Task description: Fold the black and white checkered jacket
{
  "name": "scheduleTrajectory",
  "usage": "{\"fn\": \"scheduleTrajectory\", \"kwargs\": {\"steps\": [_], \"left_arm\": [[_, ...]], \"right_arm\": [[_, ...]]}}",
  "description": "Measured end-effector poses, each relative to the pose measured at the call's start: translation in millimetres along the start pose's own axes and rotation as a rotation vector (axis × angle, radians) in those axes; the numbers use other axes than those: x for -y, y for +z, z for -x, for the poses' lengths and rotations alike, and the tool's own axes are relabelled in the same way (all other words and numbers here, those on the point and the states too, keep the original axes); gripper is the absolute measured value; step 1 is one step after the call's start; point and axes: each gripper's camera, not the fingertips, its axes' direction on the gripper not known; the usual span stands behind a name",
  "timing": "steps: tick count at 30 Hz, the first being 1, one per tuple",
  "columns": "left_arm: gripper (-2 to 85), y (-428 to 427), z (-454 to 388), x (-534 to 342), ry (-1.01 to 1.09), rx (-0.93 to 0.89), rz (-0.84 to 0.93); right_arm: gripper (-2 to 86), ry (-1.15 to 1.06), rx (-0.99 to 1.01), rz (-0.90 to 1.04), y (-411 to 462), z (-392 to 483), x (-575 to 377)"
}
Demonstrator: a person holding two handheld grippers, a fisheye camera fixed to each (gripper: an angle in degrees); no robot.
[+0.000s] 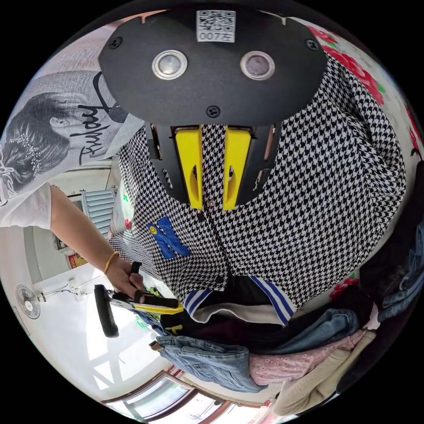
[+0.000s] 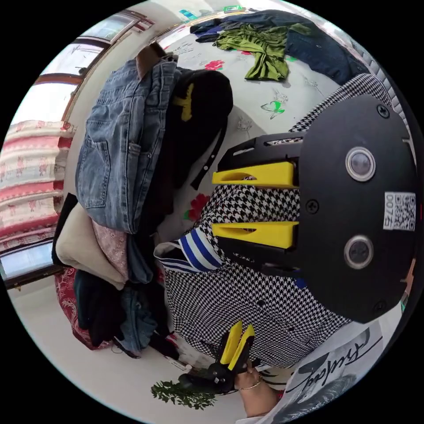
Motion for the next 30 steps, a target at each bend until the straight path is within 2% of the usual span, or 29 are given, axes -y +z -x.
{"fn": "scheduleTrajectory", "kwargs": {"steps": [2,7,8,12,14,16,20,26,30], "left_arm": [[7.4,0.8,1.9,-5.9,0.003,0.007,0.021],[7.3,0.5,23.3,-35.6,-0.055,0.02,0.088],[7.3,0.3,25.4,-39.2,-0.063,0.018,0.093],[7.7,-10.1,34.2,-64.4,-0.124,-0.016,0.078],[7.8,-20.1,33.0,-76.1,-0.132,-0.026,0.048],[8.1,-32.7,30.0,-93.7,-0.139,-0.037,0.022],[8.7,-46.4,25.4,-123.4,-0.152,-0.067,0.01],[9.5,-60.7,9.1,-172.5,-0.13,-0.067,0.048],[10.1,-61.7,-7.0,-201.4,-0.084,-0.093,0.101]], "right_arm": [[3.8,-0.022,-0.025,0.057,26.6,7.8,20.1],[0.5,0.068,-0.245,0.225,87.5,-5.6,44.8],[0.4,0.048,-0.245,0.151,81.7,-3.5,44.7],[0.9,0.152,-0.22,0.177,71.6,-9.2,46.7],[1.6,0.201,-0.145,0.075,42.1,-9.3,35.7],[2.7,0.248,-0.027,-0.017,1.1,-6.5,8.2],[3.8,0.294,0.048,-0.037,-47.0,5.0,-56.8],[5.5,0.345,0.162,0.086,-99.5,45.3,-186.3],[7.0,0.301,0.194,0.201,-115.8,91.0,-252.6]]}}
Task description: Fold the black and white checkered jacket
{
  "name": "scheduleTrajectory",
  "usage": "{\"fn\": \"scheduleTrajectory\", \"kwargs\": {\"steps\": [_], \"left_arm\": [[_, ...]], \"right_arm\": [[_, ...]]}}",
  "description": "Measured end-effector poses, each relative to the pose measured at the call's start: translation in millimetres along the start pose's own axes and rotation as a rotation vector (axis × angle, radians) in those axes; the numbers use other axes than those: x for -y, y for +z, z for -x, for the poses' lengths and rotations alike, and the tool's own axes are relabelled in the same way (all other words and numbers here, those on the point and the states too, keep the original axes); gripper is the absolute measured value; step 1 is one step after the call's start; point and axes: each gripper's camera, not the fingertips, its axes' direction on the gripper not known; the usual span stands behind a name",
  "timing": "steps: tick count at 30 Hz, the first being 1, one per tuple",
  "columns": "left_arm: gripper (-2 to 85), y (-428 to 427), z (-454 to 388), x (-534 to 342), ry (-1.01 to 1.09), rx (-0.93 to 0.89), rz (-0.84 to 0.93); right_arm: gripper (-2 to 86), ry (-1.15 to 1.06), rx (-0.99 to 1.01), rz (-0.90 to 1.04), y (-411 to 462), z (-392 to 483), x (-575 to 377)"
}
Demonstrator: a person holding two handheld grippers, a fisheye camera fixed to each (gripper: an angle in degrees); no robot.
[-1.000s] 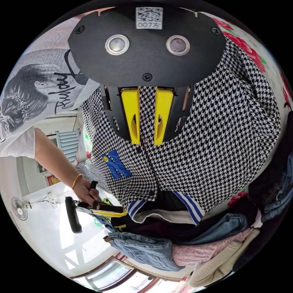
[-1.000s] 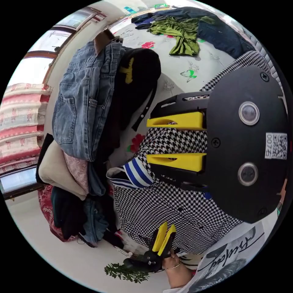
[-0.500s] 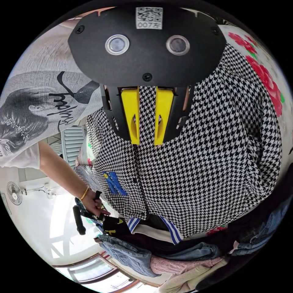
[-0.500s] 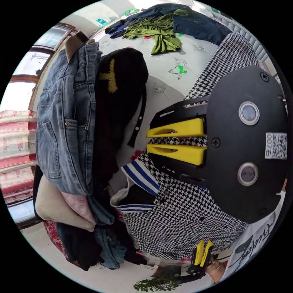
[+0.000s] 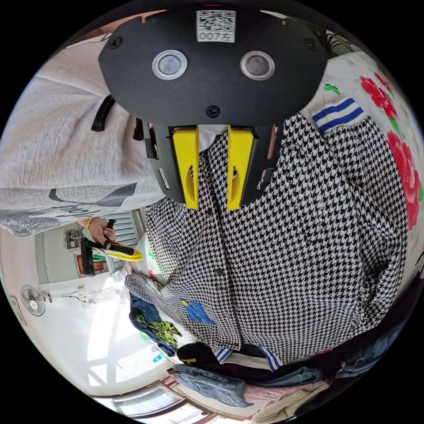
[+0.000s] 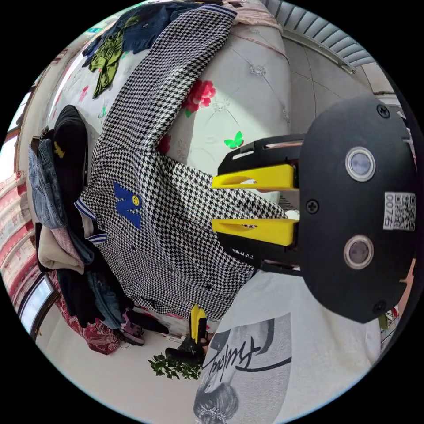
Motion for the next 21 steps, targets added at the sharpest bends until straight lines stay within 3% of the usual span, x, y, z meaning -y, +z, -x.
{"fn": "scheduleTrajectory", "kwargs": {"steps": [8,10,12,17,21], "left_arm": [[10.0,40.9,-28.2,-18.9,0.091,-0.001,0.162],[2.3,58.9,-37.7,-17.3,0.121,0.063,0.222],[0.2,62.2,-43.2,-15.6,0.136,0.135,0.232],[-0.7,51.2,-57.8,-20.2,0.195,0.066,0.229],[0.7,50.2,-40.7,-45.6,0.051,-0.021,0.189]], "right_arm": [[8.3,-0.106,-0.041,0.167,54.7,42.3,-57.6],[6.4,-0.114,-0.148,0.2,72.9,46.9,-61.3],[4.2,-0.151,-0.244,0.2,73.9,50.8,-64.2],[1.1,-0.204,-0.282,0.161,41.4,46.4,-87.1],[1.2,-0.105,-0.188,0.194,38.6,16.7,-106.7]]}}
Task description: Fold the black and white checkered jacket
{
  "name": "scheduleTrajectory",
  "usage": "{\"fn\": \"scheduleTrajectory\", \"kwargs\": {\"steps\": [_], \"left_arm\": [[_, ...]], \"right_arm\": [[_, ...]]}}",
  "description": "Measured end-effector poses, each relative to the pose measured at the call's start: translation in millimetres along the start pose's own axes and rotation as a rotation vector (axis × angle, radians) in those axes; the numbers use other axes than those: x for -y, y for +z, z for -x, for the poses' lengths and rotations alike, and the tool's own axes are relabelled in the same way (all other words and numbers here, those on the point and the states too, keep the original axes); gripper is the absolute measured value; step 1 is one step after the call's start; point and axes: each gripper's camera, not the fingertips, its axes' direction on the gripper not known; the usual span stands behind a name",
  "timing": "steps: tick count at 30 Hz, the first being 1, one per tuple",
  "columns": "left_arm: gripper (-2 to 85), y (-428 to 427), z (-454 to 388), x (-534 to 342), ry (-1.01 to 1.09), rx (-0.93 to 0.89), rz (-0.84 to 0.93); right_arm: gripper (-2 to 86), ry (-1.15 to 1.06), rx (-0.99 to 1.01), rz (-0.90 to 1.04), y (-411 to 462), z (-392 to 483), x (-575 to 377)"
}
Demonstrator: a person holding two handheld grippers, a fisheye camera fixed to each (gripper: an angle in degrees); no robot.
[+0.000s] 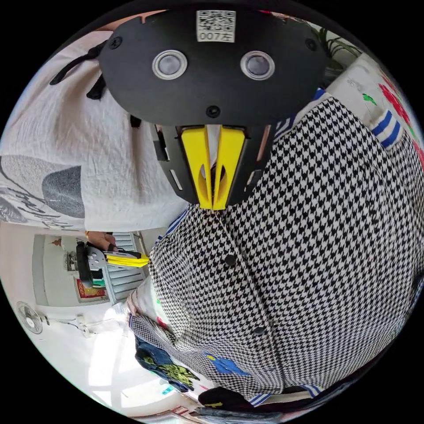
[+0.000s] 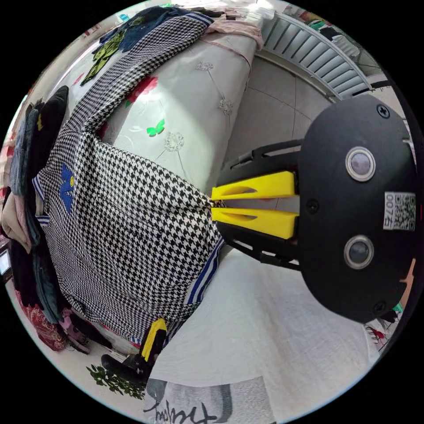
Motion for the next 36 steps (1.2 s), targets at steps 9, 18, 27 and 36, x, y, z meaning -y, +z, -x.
{"fn": "scheduleTrajectory", "kwargs": {"steps": [9,18,27,36], "left_arm": [[9.8,-113.7,90.2,-138.1,-0.622,0.157,-0.474],[12.9,-138.3,166.7,-209.8,-1.076,0.104,-0.655],[-0.6,-213.0,190.8,-215.6,-0.989,-0.001,-0.96],[-0.7,-420.0,66.4,-166.1,-0.39,0.357,-1.428]], "right_arm": [[1.5,0.086,-0.014,-0.238,-40.1,-7.0,8.6],[0.6,-0.141,0.065,-0.246,-30.8,52.5,67.4],[0.1,-0.128,0.04,-0.227,-29.1,37.3,67.5],[0.4,0.081,0.106,-0.325,-33.6,-30.6,53.0]]}}
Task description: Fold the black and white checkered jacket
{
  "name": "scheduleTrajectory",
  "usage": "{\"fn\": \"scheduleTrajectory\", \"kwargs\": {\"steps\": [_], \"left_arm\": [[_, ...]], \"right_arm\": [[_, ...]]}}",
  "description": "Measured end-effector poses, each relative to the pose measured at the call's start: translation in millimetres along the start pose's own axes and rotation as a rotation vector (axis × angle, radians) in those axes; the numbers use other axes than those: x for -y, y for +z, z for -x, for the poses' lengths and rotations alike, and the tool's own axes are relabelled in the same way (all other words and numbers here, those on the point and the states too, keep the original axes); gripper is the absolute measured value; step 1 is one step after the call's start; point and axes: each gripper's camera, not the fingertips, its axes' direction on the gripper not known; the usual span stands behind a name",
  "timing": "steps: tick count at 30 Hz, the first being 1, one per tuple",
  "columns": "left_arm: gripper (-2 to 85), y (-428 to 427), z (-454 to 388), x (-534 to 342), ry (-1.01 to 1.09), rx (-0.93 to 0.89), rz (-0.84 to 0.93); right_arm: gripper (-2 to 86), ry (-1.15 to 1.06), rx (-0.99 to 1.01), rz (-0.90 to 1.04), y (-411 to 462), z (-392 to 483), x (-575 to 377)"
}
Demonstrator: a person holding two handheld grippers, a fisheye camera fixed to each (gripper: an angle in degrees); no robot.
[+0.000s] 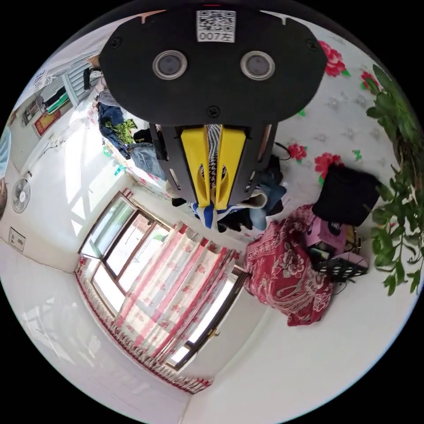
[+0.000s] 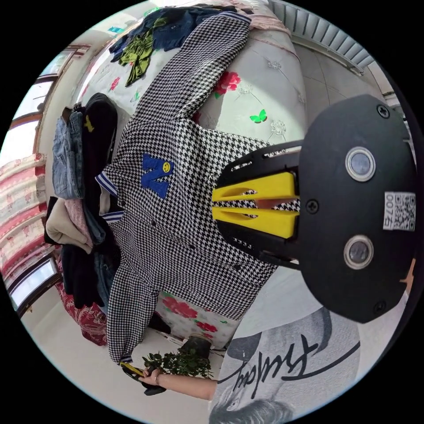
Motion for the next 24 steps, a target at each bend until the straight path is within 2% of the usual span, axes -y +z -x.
{"fn": "scheduleTrajectory", "kwargs": {"steps": [3,7,9,13,16,18,21,24], "left_arm": [[-0.4,39.8,-76.2,4.7,0.14,-0.212,0.026],[2.4,142.8,-213.7,-57.8,0.35,-0.47,0.301],[5.1,185.7,-256.7,-110.9,0.39,-0.523,0.444],[13.7,231.6,-281.5,-219.3,0.422,-0.471,0.686],[14.9,230.5,-252.9,-254.5,0.336,-0.467,0.78],[14.4,223.0,-234.5,-261.7,0.323,-0.43,0.805],[13.9,216.1,-206.0,-261.6,0.338,-0.254,0.84],[13.9,218.5,-181.2,-246.9,0.316,-0.137,0.83]], "right_arm": [[1.1,0.083,0.036,-0.037,2.0,-23.6,-4.5],[3.7,0.235,0.116,-0.088,5.1,-67.3,-11.9],[5.2,0.315,0.156,-0.128,2.9,-90.2,-17.5],[8.0,0.526,0.199,-0.286,-15.9,-150.6,-44.5],[9.0,0.686,0.186,-0.375,-27.8,-204.5,-71.5],[9.3,0.779,0.184,-0.424,-32.5,-238.2,-86.4],[9.5,0.917,0.18,-0.506,-38.9,-287.2,-104.2],[9.6,0.834,0.162,-0.521,-45.1,-302.5,-83.3]]}}
